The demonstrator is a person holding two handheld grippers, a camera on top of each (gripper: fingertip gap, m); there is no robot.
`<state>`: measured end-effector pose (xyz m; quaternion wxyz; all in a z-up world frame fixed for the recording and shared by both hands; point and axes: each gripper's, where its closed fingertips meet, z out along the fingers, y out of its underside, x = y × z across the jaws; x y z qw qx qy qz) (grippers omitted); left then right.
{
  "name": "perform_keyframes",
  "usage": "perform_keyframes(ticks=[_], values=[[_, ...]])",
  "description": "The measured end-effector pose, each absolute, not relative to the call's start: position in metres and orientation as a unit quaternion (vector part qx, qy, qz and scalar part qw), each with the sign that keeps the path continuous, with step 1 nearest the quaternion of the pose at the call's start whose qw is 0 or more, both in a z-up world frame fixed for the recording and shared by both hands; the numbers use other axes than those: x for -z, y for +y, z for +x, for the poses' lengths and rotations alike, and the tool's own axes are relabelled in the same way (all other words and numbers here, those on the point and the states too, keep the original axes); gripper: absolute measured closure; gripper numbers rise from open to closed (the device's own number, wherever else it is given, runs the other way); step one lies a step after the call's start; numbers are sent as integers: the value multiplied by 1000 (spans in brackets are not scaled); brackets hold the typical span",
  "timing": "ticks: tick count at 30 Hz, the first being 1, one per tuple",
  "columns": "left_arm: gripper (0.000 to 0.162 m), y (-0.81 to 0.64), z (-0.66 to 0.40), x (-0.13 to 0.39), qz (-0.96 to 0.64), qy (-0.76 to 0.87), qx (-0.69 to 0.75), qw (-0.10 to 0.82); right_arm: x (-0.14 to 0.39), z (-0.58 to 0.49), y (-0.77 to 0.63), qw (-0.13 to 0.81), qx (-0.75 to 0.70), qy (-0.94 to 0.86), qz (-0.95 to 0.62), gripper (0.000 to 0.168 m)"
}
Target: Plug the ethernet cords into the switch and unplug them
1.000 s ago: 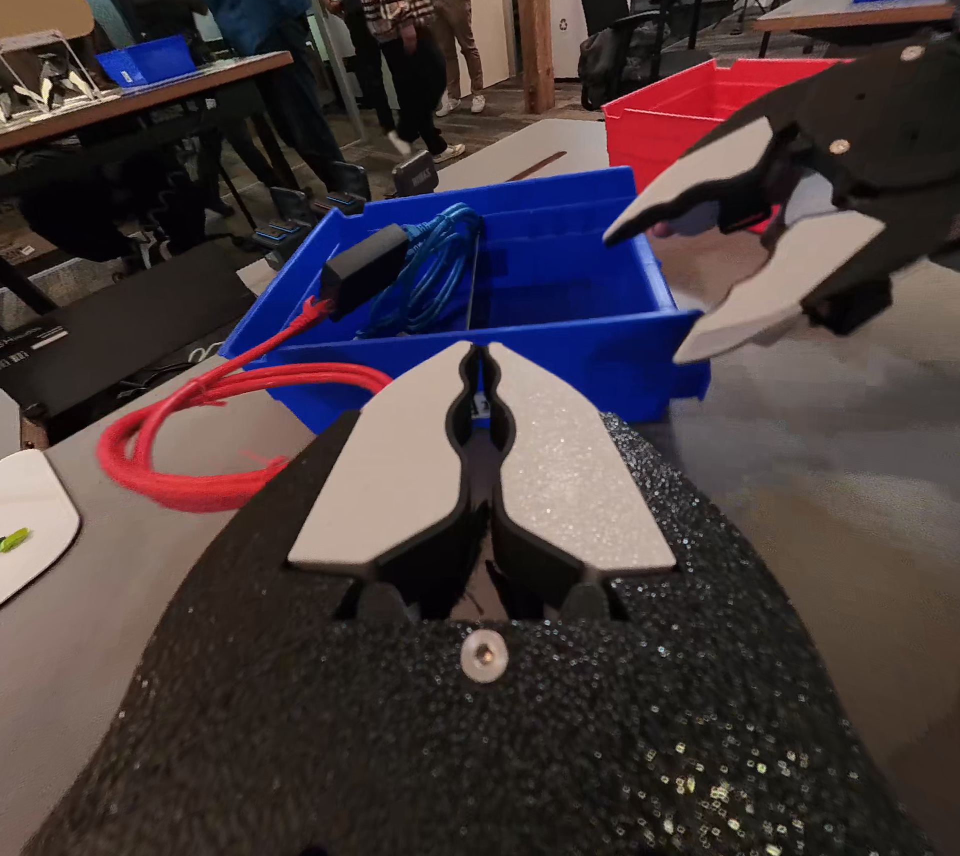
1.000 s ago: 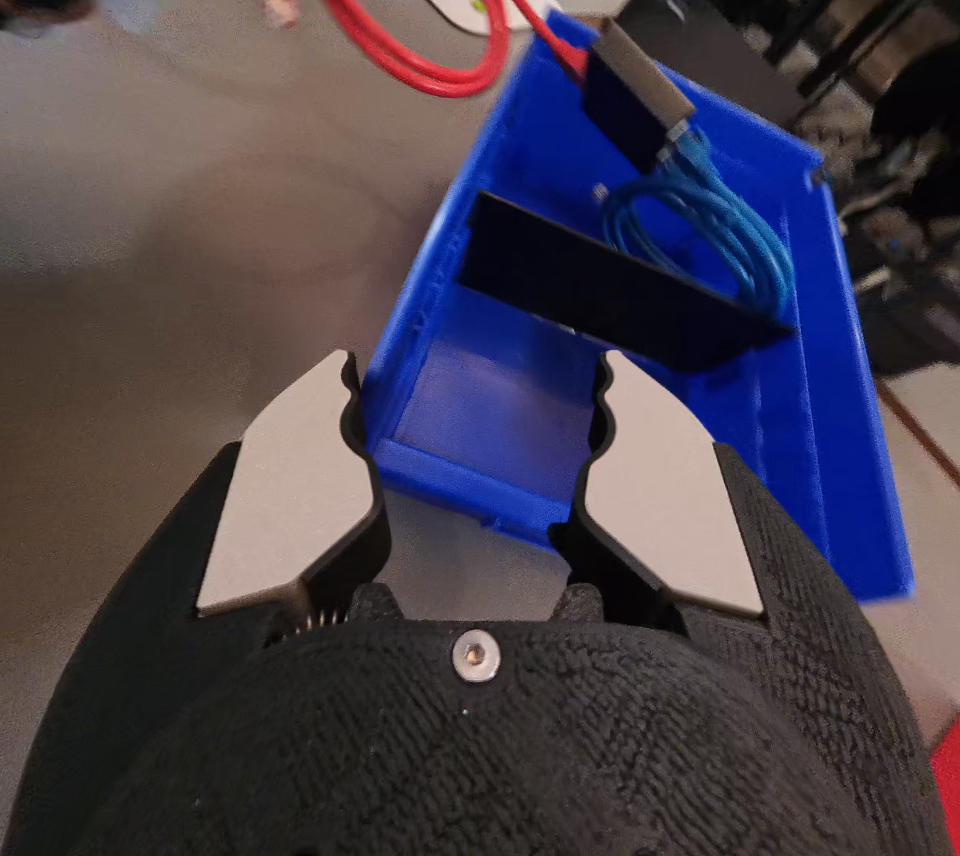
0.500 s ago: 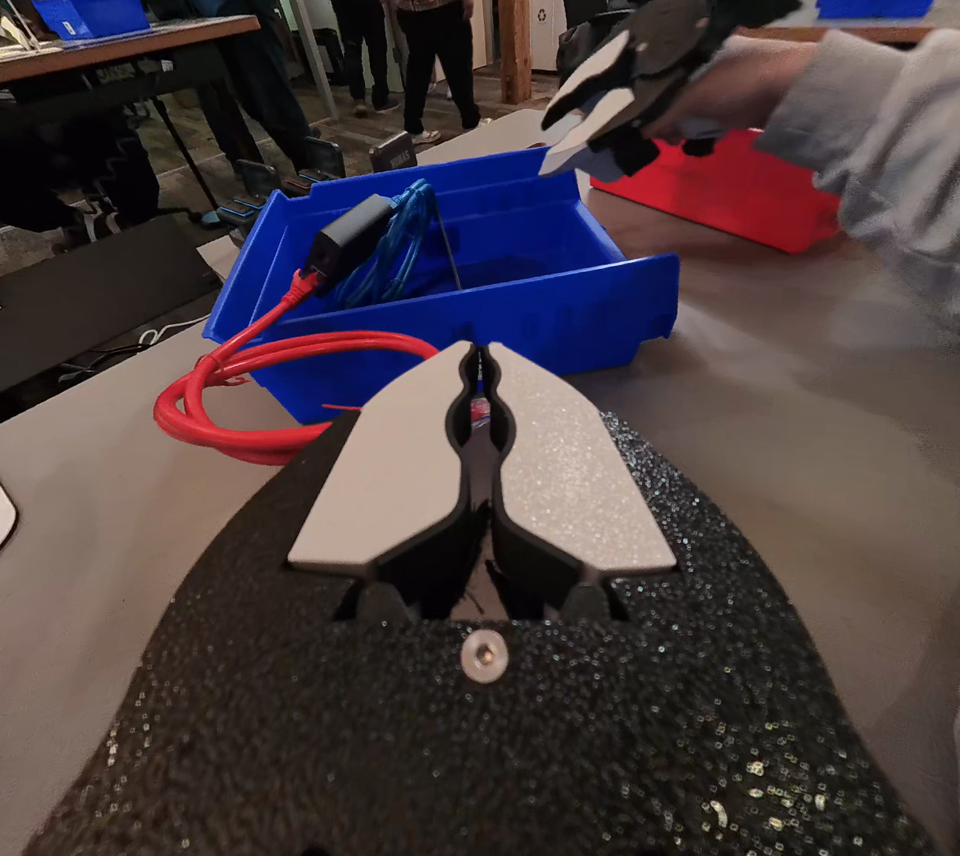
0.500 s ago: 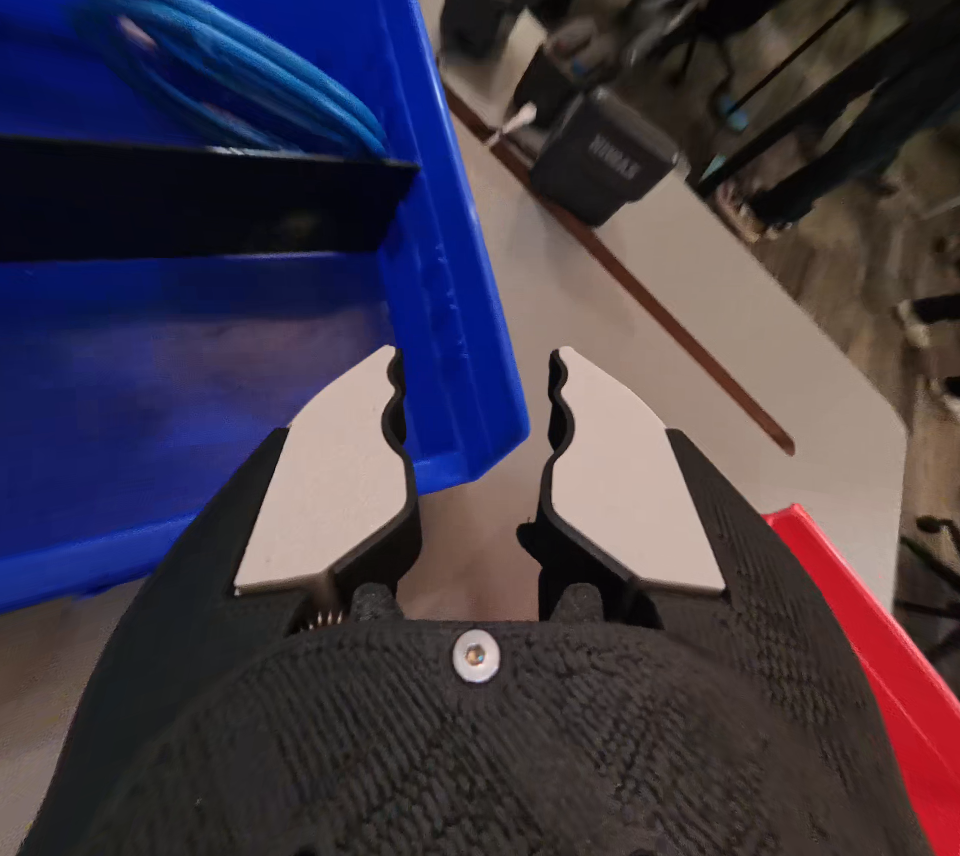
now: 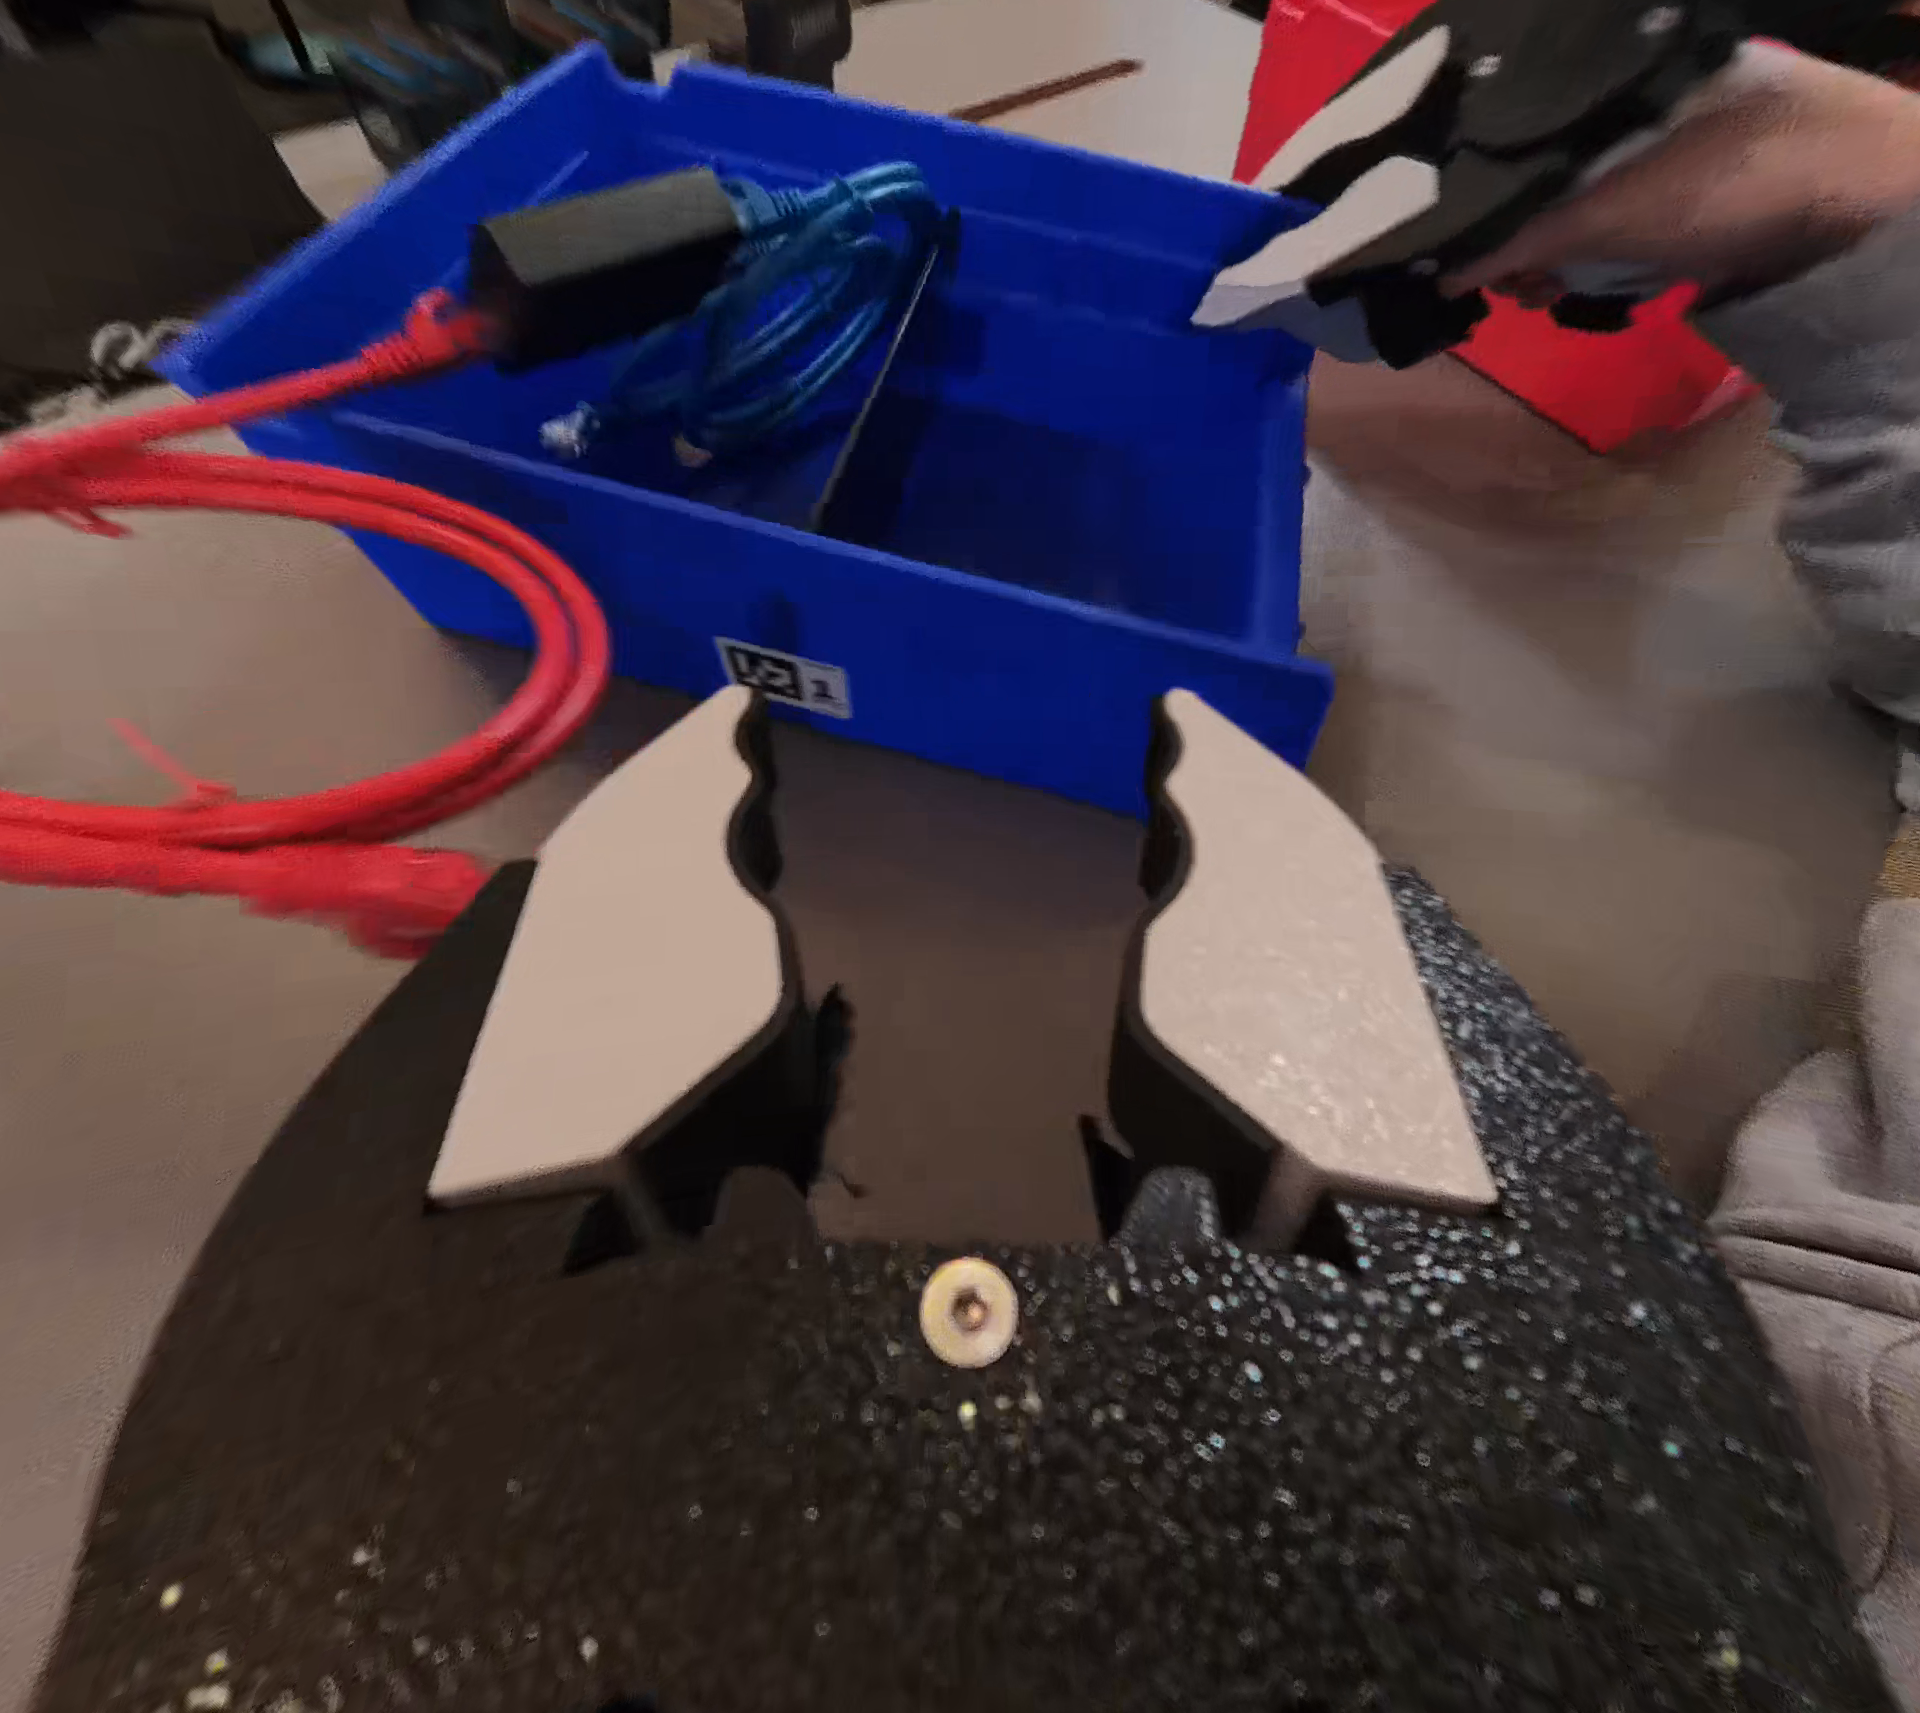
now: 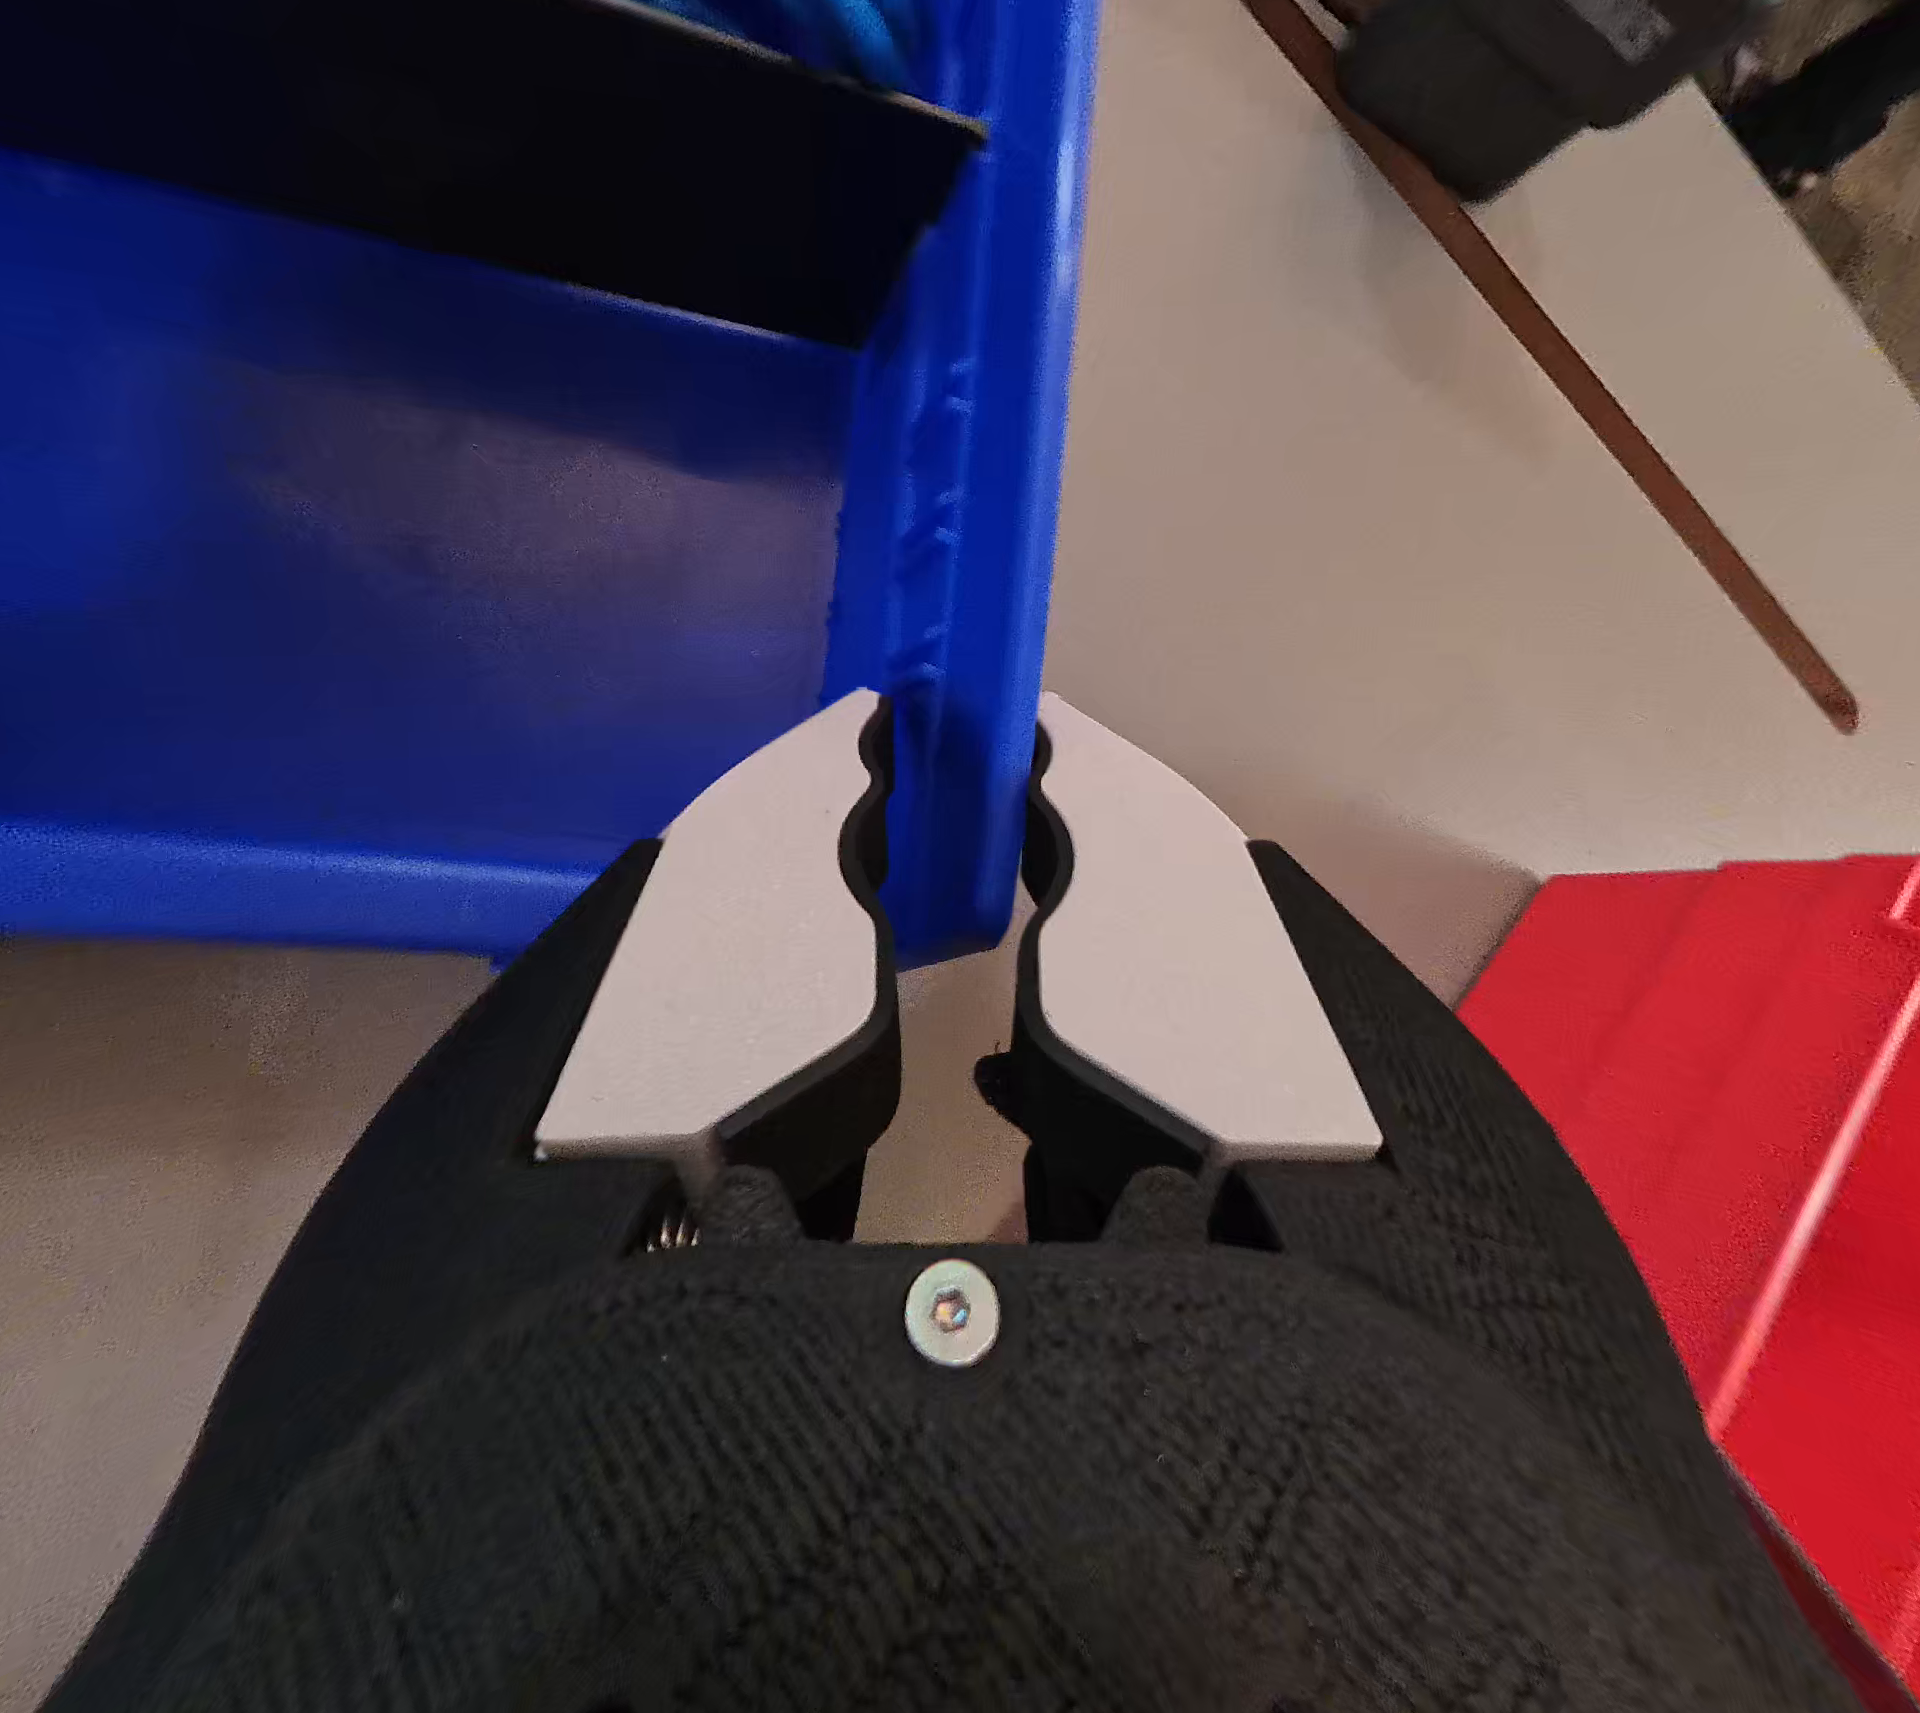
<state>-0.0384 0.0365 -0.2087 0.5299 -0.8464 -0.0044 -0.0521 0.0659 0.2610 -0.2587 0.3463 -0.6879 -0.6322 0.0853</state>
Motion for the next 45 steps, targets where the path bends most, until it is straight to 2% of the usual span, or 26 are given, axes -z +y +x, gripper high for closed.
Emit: perform_keyframes(ticks=[3, 7, 9, 13, 18, 21, 23, 27, 30, 35, 40, 45], values=[[83, 37, -46, 221, -861, -23, 38, 506, 258, 65, 214, 359, -104, -658, -654, 144], [81, 37, -57, 229, -871, -39, 12, 489, 258, 57, 157, 350, -165, -687, -615, 142], [90, 34, -70, 233, -875, -45, -28, 480, 258, 54, 145, 350, -174, -693, -605, 138], [92, 30, -73, 233, -876, -48, -17, 480, 242, 56, 143, 354, -200, -695, -593, 135], [95, 24, -94, 207, -838, -72, -43, 540, 179, 24, 158, 466, -257, -656, -535, 134], [97, 20, -104, 190, -810, -87, -50, 578, 159, -19, 156, 518, -249, -662, -481, 134], [97, 16, -105, 180, -797, -89, -51, 595, 164, -51, 155, 528, -215, -689, -448, 130], [98, 11, -108, 172, -787, -84, -74, 607, 196, -105, 148, 463, -161, -760, -428, 119], [97, 10, -110, 171, -786, -80, -85, 607, 211, -134, 149, 452, -104, -792, -397, 120], [95, 10, -109, 168, -779, -69, -87, 618, 224, -153, 165, 458, -18, -813, -360, 145], [96, 15, -102, 161, -756, -50, -72, 649, 207, -148, 163, 474, -126, -778, -393, 148], [98, 26, -90, 153, -720, -39, -36, 691, 142, -119, 169, 535, -255, -694, -410, 148]])
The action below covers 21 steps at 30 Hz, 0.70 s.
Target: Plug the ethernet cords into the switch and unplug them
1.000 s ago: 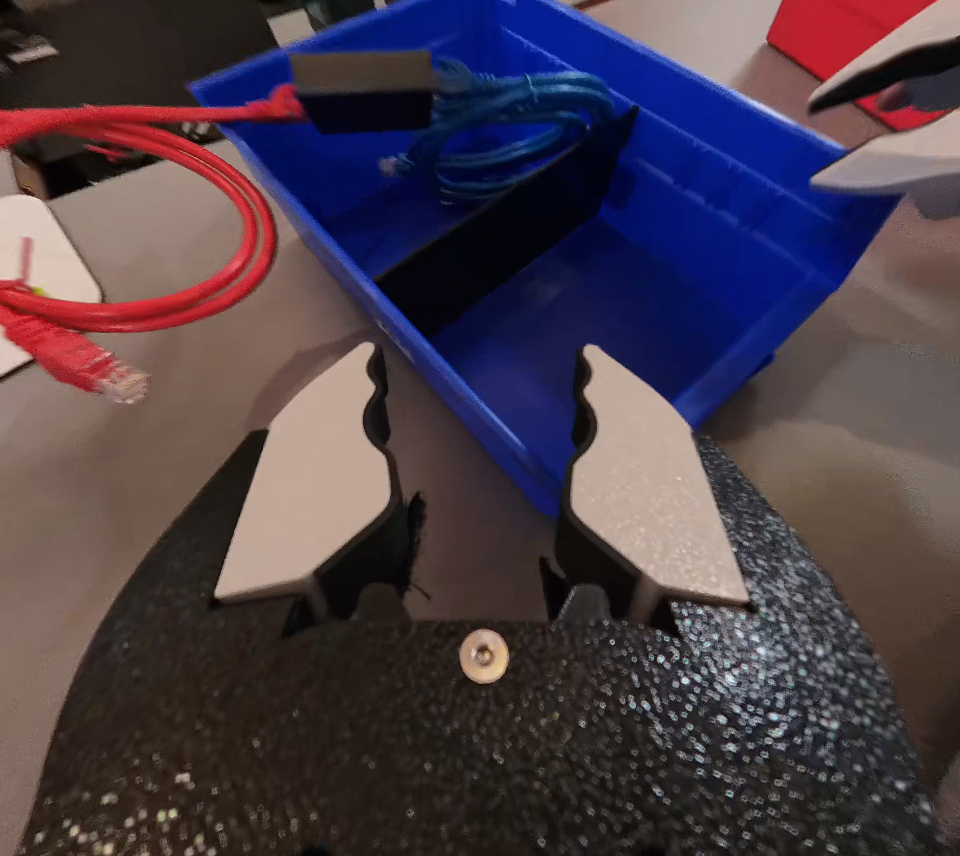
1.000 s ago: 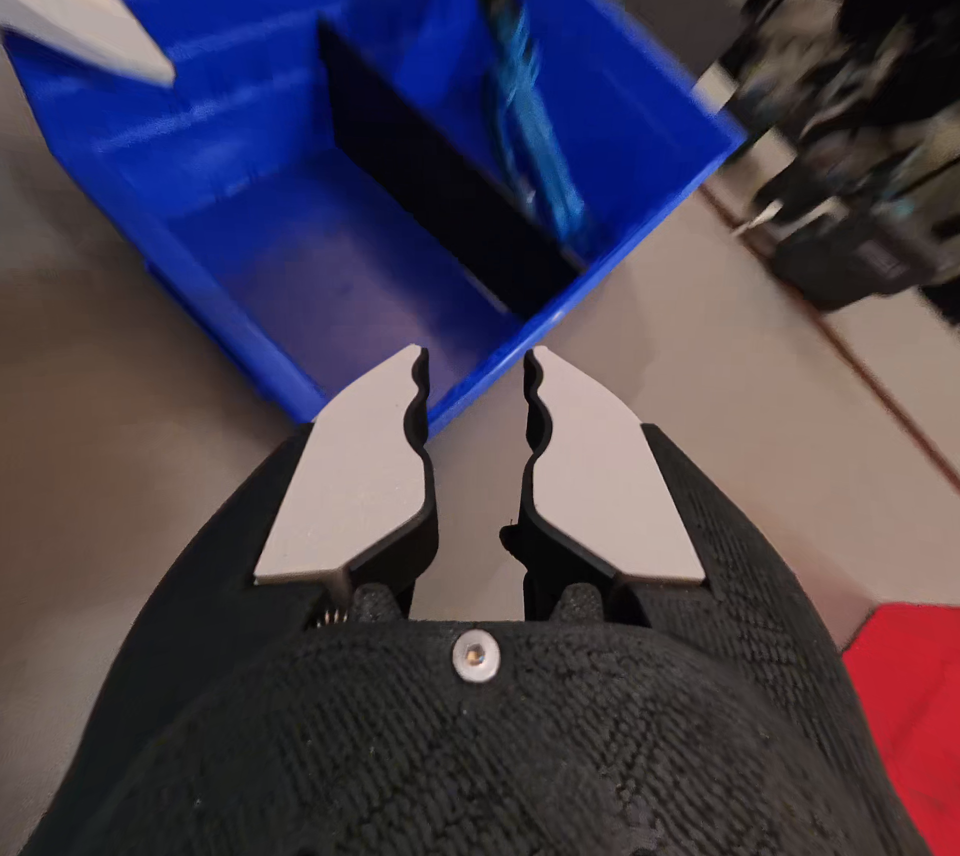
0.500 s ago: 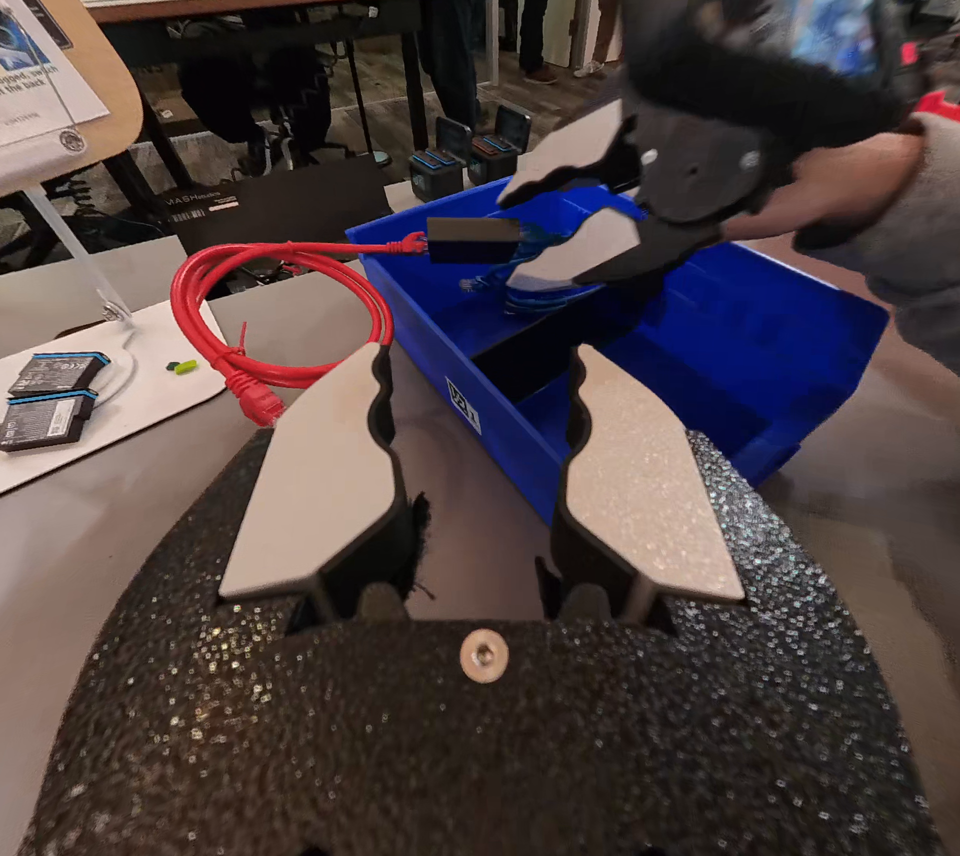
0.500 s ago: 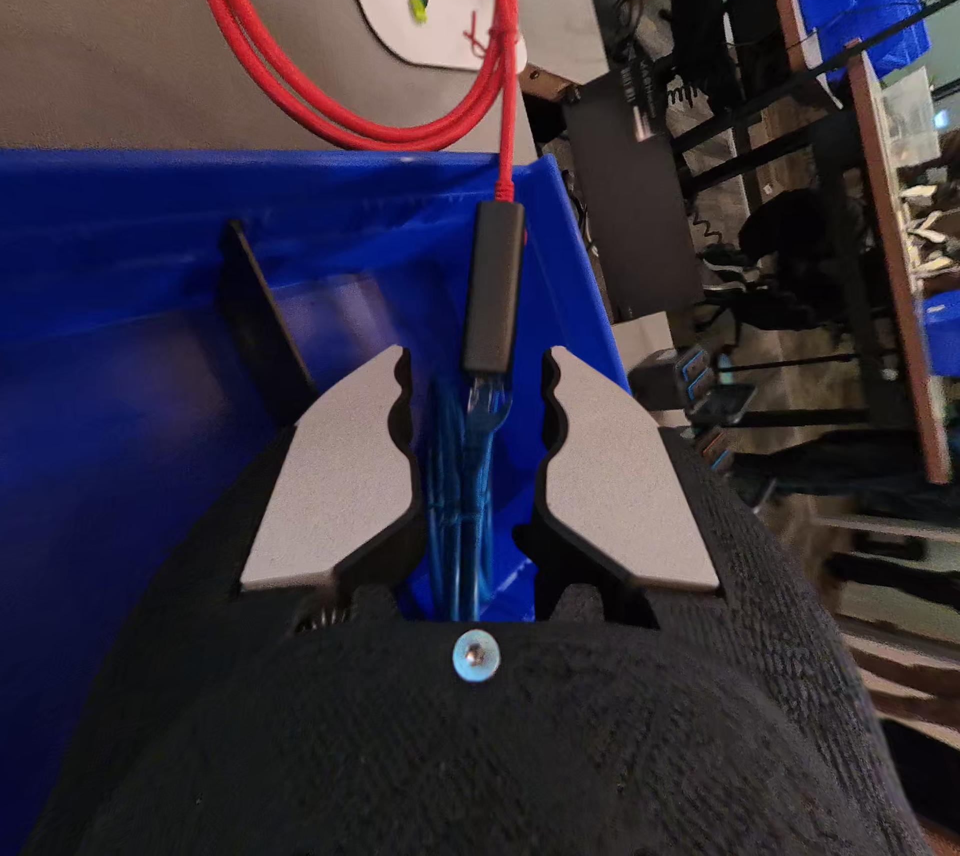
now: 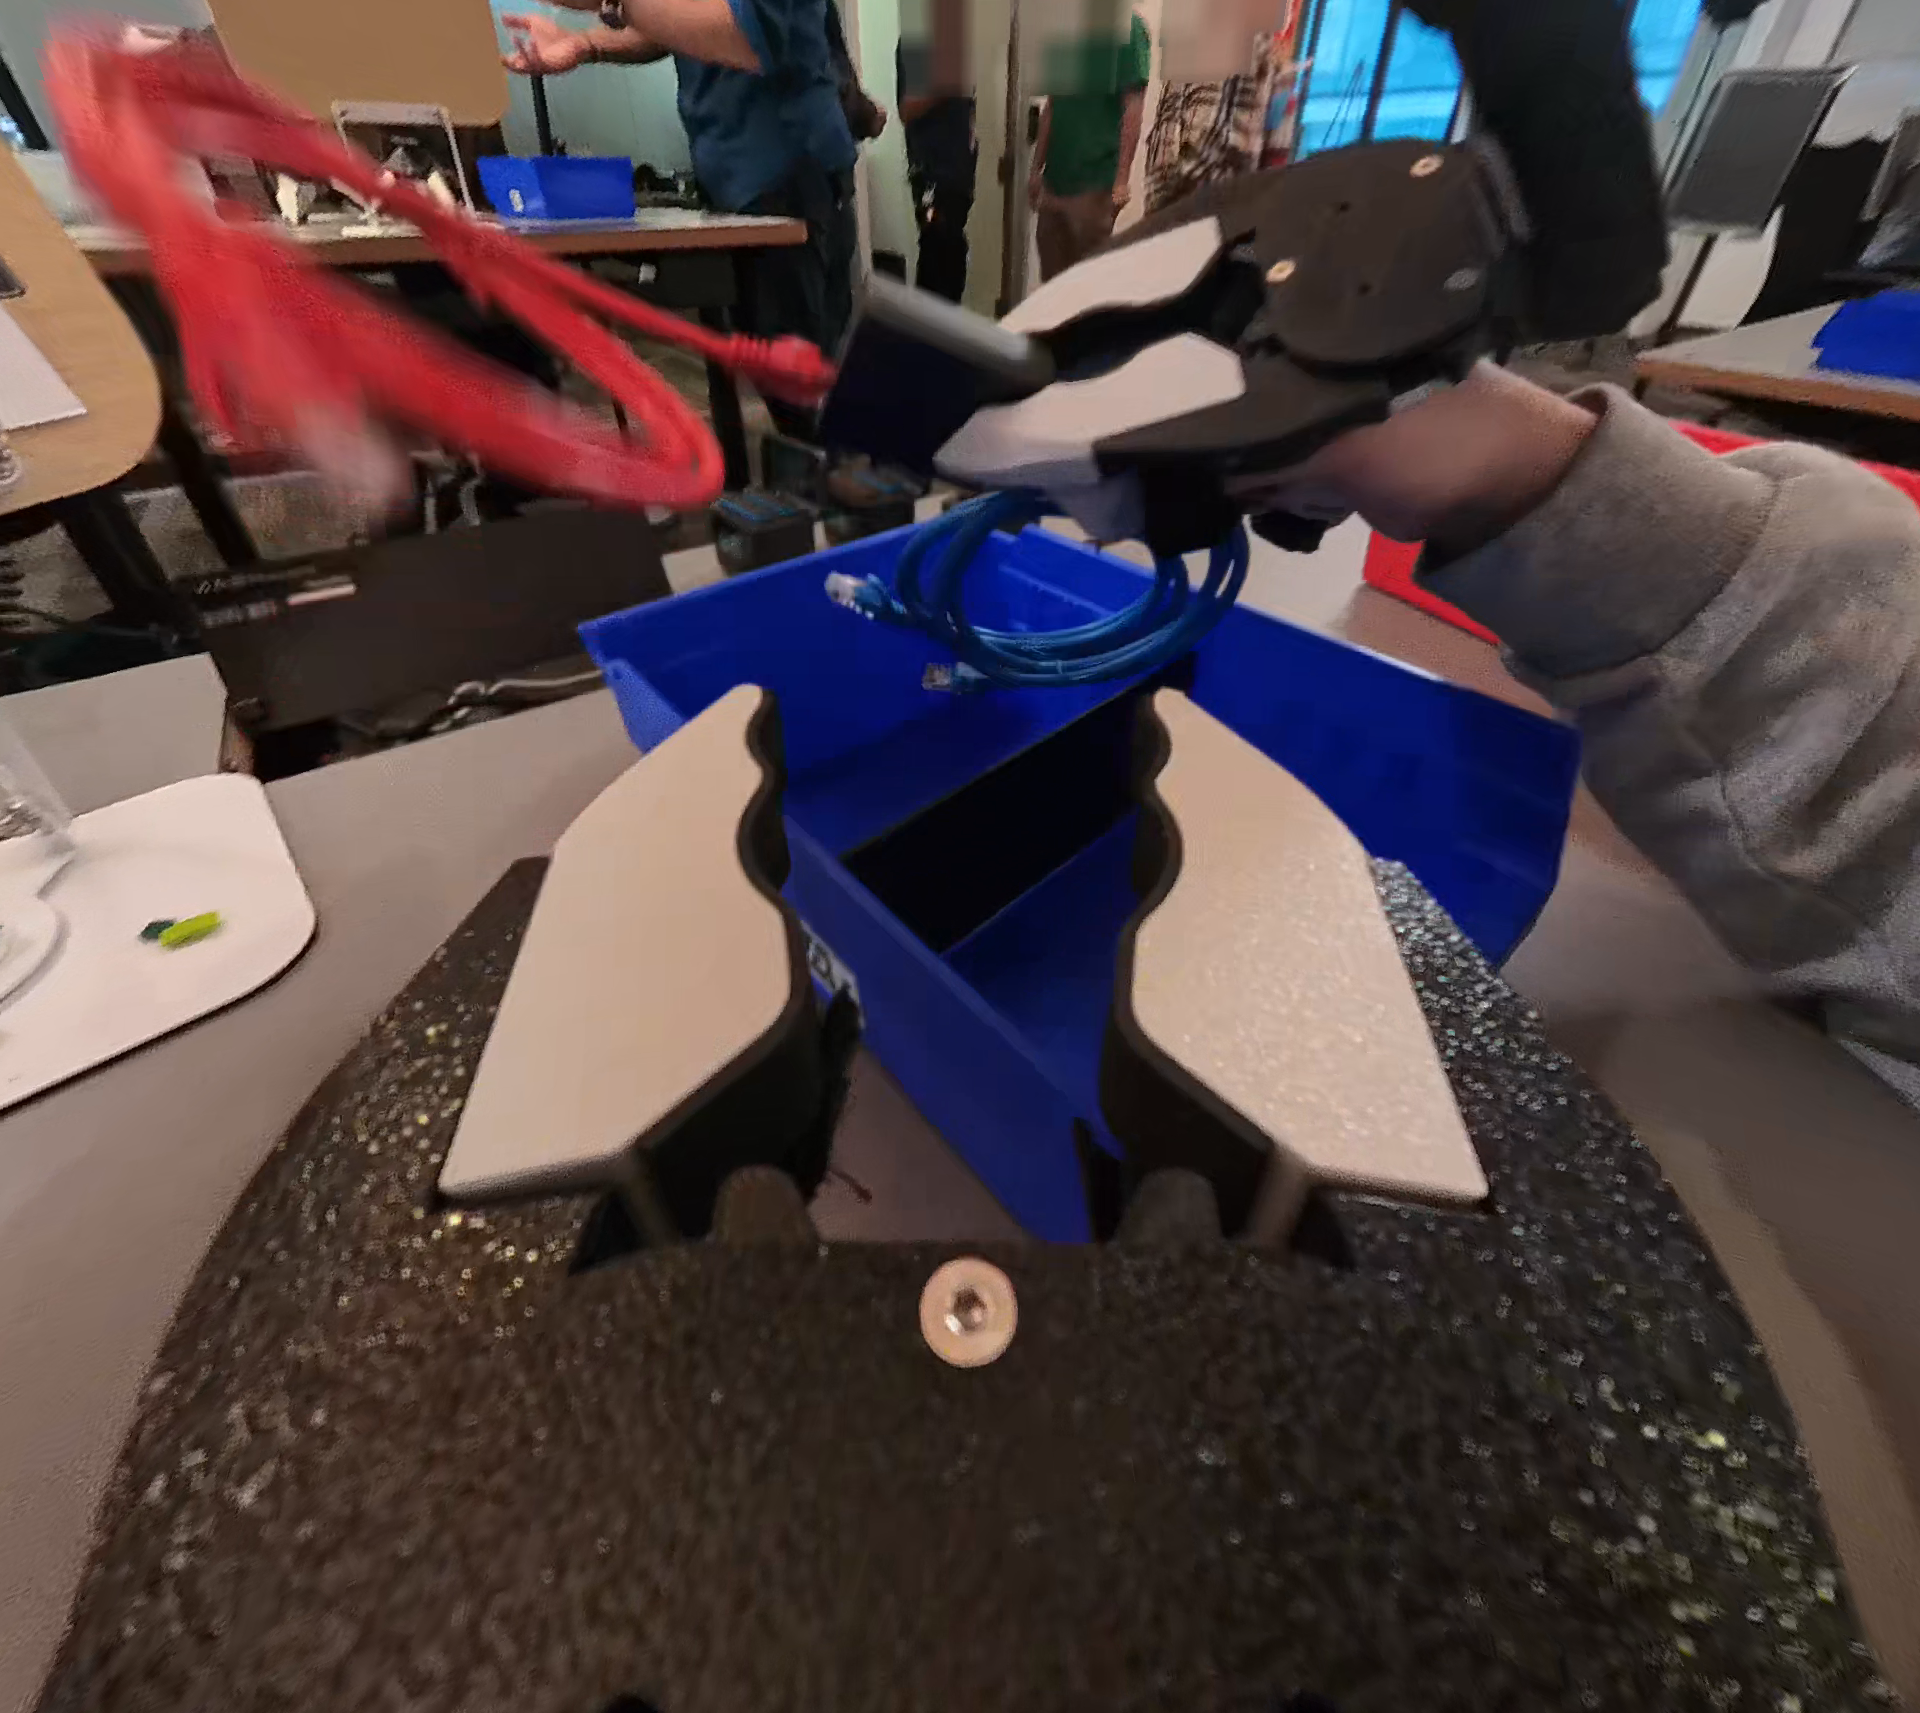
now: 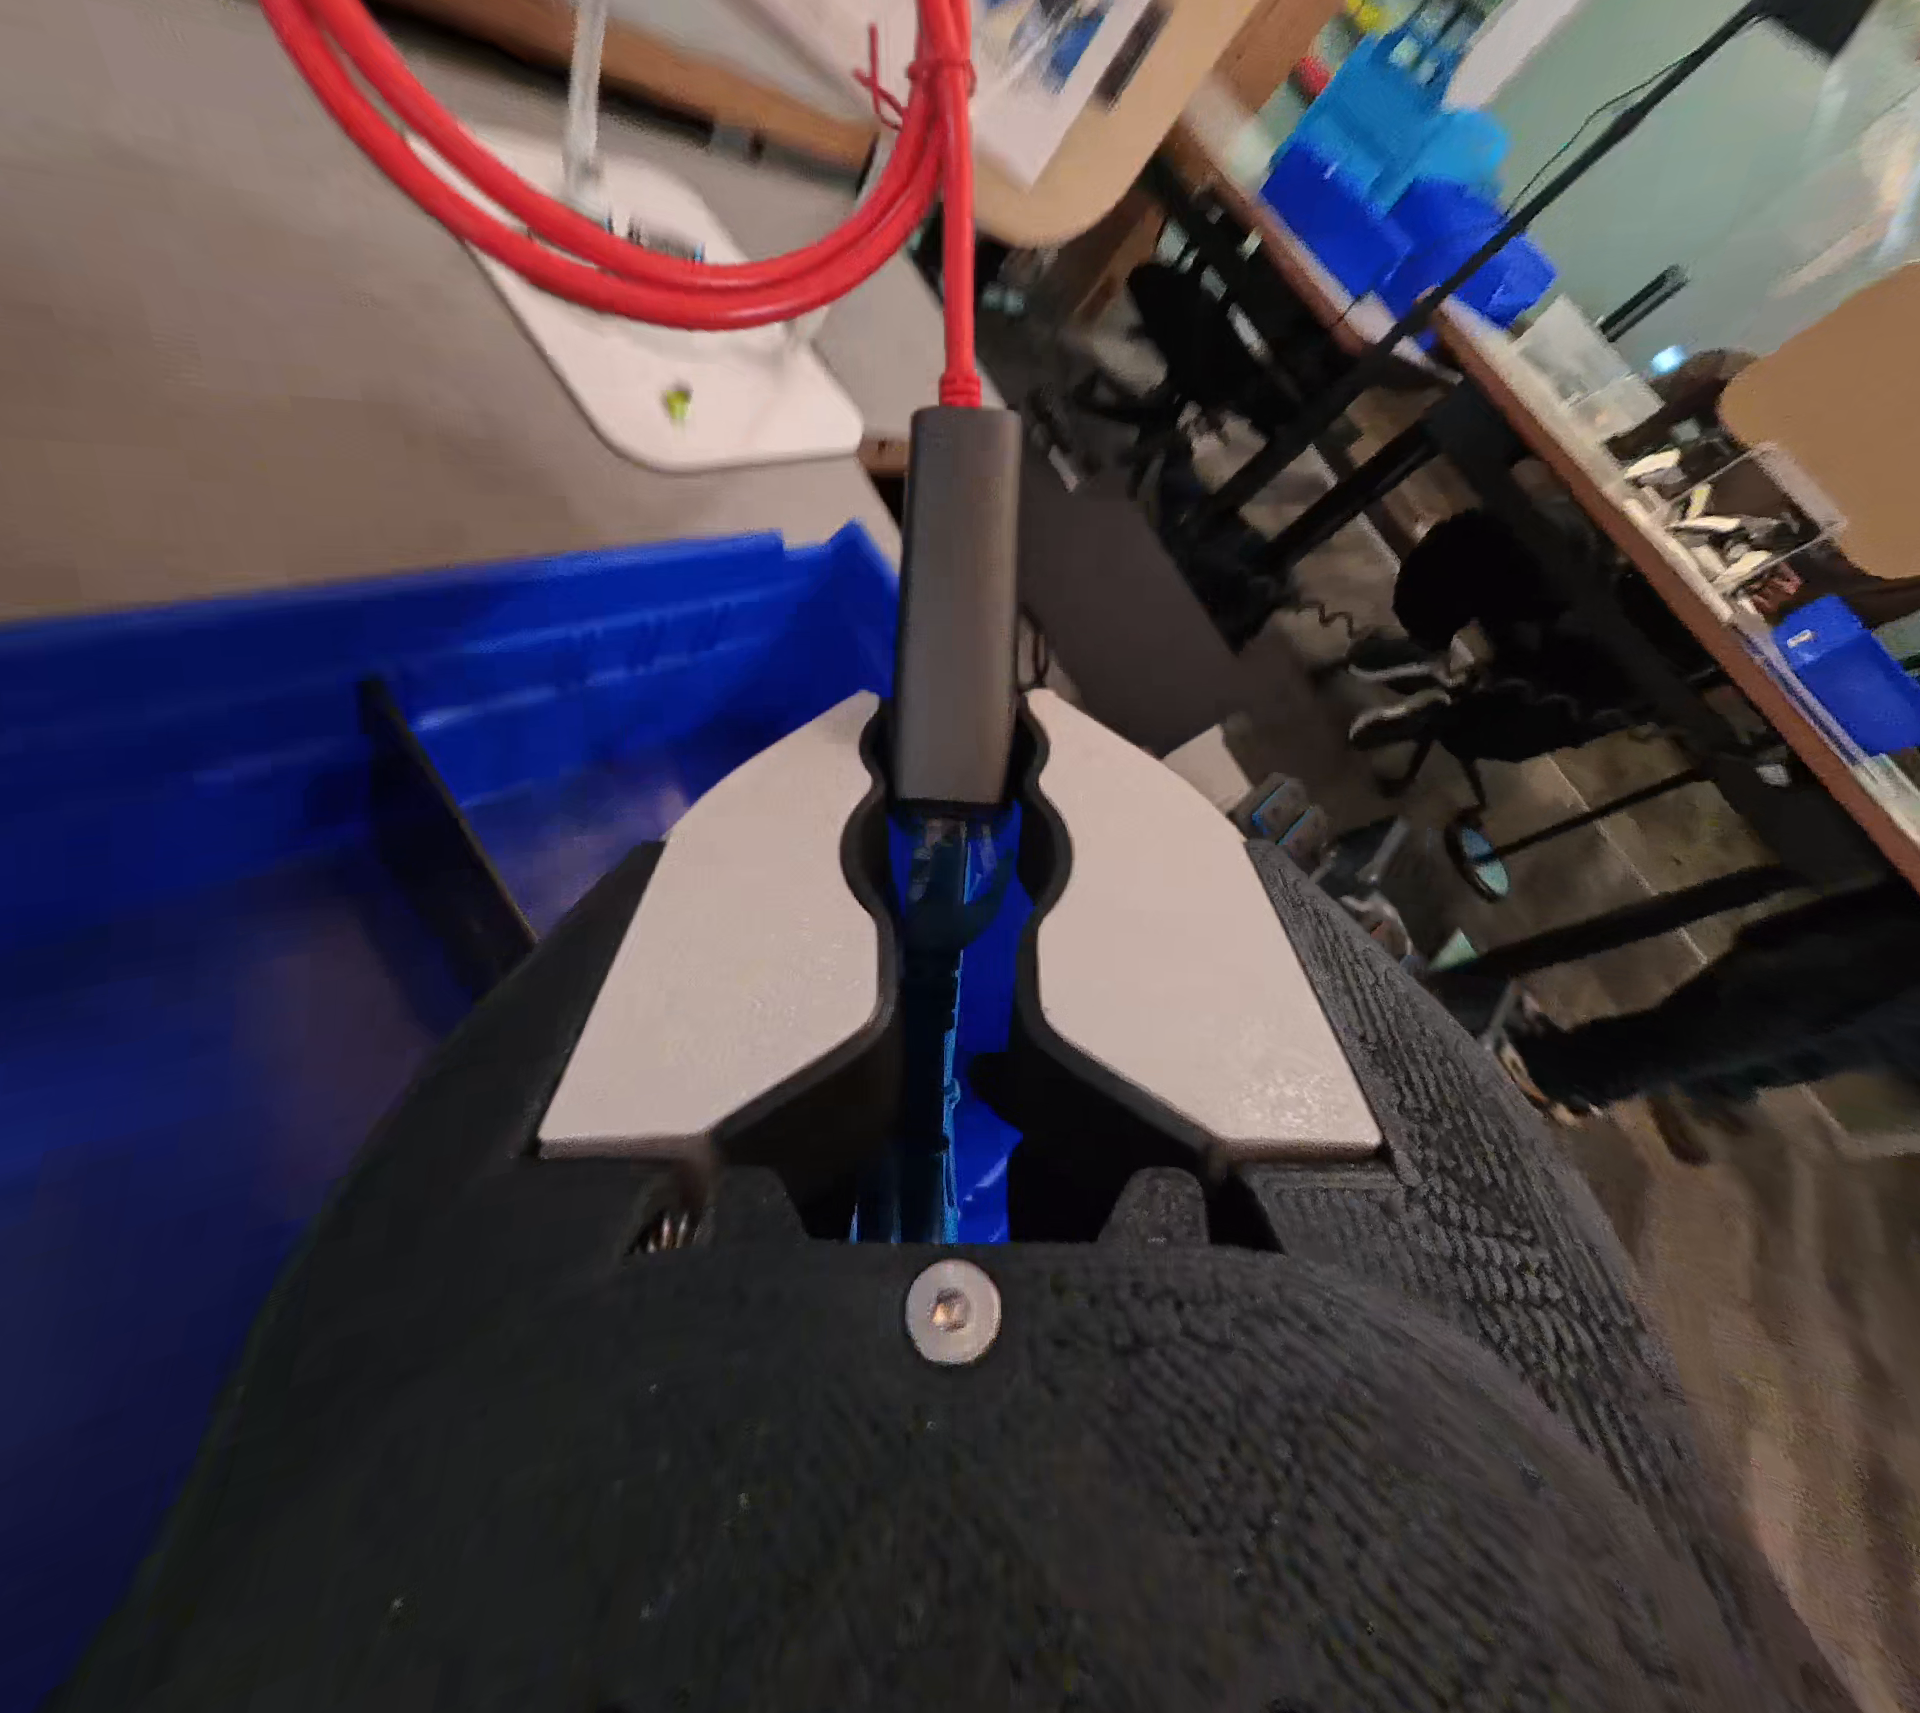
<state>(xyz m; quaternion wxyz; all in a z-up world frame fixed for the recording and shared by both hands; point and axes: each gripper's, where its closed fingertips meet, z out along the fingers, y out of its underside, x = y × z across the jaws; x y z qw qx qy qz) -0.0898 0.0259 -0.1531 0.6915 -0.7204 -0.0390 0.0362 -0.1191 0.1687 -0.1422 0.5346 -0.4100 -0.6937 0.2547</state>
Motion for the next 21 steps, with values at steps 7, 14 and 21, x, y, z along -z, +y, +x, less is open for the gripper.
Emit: perform_keyframes(ticks=[7, 14, 21], values=[[99, 50, -64, 105, -645, 19, 16, 764, 56, -64, 158, 553, -440, -612, -356, 148], [86, 107, -55, 59, -602, 170, 59, 778, 33, -21, 134, 489, -581, -600, -252, 149], [93, 128, -38, 21, -518, 228, 292, 771, 36, -13, 133, 478, -593, -606, -230, 149]])
